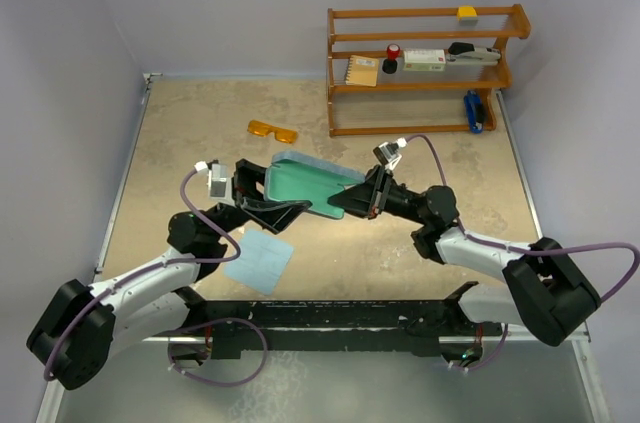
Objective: Organize the sunglasses
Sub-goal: Open the sunglasses case, then place the sunglasses case at the center of the board, then adjust the sunglasses case at the center of the board.
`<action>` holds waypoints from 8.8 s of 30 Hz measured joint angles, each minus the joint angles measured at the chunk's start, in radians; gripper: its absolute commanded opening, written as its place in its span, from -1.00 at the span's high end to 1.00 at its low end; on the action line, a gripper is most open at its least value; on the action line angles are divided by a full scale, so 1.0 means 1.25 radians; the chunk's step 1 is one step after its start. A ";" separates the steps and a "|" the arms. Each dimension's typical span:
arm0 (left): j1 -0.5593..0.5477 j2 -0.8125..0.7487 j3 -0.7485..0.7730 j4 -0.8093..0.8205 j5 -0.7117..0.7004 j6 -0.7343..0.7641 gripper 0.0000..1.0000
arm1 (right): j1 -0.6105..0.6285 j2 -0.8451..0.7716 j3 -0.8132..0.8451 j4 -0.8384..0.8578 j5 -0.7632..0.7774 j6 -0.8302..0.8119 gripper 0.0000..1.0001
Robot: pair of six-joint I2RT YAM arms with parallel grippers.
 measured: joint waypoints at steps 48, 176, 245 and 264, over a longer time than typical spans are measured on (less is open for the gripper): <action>0.076 -0.052 -0.036 -0.123 -0.128 0.021 -0.61 | -0.110 0.029 -0.008 0.008 -0.067 -0.042 1.00; 0.091 -0.045 -0.080 -0.155 -0.247 0.013 -0.55 | -0.141 0.482 0.591 -0.978 0.200 -0.800 1.00; 0.096 -0.011 -0.080 -0.143 -0.226 -0.014 -0.53 | 0.012 0.349 0.328 -0.951 0.415 -0.887 1.00; 0.096 0.009 -0.079 -0.140 -0.222 -0.014 -0.51 | -0.037 0.365 0.348 -0.946 0.421 -0.894 1.00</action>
